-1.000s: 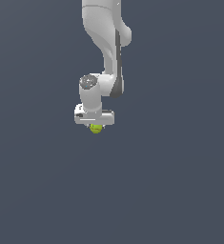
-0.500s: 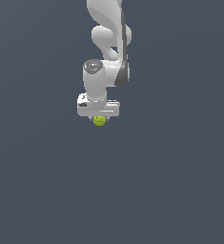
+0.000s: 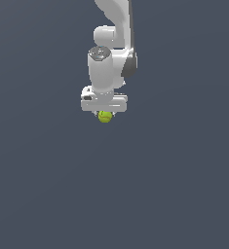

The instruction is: Pick up the object and move it to a goal position.

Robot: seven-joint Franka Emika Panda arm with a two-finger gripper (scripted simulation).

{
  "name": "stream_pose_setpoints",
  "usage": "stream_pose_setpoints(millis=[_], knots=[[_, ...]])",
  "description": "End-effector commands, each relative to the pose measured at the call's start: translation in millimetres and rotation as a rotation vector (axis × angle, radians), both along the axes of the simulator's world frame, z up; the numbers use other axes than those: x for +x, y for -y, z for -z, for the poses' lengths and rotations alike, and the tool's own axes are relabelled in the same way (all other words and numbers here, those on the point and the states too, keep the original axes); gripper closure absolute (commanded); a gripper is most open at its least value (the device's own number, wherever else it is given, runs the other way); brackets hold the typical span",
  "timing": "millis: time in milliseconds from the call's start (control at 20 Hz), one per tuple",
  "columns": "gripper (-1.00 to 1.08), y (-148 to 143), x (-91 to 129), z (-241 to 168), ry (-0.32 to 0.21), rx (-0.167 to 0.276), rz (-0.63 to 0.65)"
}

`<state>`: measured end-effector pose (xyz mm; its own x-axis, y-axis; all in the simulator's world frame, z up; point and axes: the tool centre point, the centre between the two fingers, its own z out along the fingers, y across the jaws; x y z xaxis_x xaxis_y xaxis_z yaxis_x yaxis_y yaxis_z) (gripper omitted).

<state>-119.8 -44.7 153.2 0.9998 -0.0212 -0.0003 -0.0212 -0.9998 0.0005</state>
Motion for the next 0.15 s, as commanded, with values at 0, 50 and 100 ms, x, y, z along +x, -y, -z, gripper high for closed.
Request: stream_pose_setpoints(millis=[0, 50, 100], knots=[[1.08, -1.8, 0.0, -4.9, 0.000, 0.000, 0.000], [1.08, -2.1, 0.1, -5.5, 0.000, 0.000, 0.000], [1.08, -2.2, 0.2, -5.7, 0.000, 0.000, 0.000]])
